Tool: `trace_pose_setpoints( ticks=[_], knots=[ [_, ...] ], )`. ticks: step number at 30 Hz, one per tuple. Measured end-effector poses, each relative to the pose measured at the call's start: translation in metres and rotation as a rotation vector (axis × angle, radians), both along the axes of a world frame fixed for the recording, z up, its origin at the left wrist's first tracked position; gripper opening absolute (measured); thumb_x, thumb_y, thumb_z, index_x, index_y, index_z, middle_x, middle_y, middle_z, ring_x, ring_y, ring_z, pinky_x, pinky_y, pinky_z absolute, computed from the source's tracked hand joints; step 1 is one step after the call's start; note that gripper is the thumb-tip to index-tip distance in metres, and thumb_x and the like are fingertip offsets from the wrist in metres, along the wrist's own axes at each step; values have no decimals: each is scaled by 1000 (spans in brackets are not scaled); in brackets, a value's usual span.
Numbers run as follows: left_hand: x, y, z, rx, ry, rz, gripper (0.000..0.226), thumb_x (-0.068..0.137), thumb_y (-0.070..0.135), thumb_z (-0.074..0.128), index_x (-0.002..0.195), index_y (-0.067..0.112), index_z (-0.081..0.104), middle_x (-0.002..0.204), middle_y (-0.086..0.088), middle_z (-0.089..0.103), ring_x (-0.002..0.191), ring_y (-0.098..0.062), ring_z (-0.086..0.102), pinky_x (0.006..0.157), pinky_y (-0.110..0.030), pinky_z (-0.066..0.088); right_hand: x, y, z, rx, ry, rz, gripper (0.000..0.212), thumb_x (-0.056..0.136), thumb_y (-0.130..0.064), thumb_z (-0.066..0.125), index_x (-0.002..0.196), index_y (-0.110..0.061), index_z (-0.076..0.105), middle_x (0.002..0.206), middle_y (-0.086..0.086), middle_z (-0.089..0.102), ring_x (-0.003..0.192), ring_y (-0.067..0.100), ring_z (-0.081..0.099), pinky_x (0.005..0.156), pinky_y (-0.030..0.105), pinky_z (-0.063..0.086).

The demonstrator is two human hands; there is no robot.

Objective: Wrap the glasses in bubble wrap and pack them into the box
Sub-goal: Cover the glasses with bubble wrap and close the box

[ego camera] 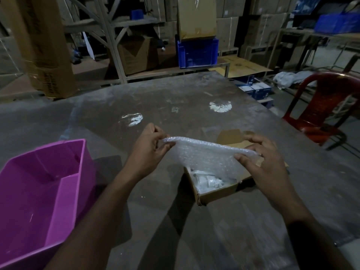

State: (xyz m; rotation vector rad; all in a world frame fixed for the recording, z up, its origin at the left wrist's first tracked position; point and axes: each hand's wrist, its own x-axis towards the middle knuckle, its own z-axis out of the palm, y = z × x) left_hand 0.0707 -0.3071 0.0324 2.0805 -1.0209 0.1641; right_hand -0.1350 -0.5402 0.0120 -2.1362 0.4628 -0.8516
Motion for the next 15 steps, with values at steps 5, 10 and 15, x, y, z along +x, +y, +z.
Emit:
trace_pose_setpoints(
  ticks=[5, 10, 15],
  knots=[
    [-11, -29, -1, -197, 289, 56, 10, 98, 15, 66, 98, 26, 65, 108, -5, 62, 58, -1, 58, 56, -18, 51, -6, 9, 5, 360, -36, 142, 25, 79, -33, 80, 90, -21, 61, 87, -5, 71, 73, 13, 70, 55, 26, 56],
    [-21, -49, -5, -460, 632, 62, 33, 100, 24, 63, 128, 9, 55, 123, -15, 61, 77, -9, 71, 68, -28, 60, -2, 23, -4, -39, -32, 74, 25, 84, -9, 80, 102, -21, 67, 96, -11, 66, 90, 7, 64, 76, 28, 53],
    [-45, -61, -11, -502, 1207, 69, 74, 89, 70, 52, 141, 18, 43, 120, -6, 63, 99, -24, 75, 94, -51, 58, 6, 37, -21, -452, -113, 18, 37, 74, 8, 75, 108, -7, 74, 95, 3, 60, 92, 19, 55, 75, 26, 45]
  ],
)
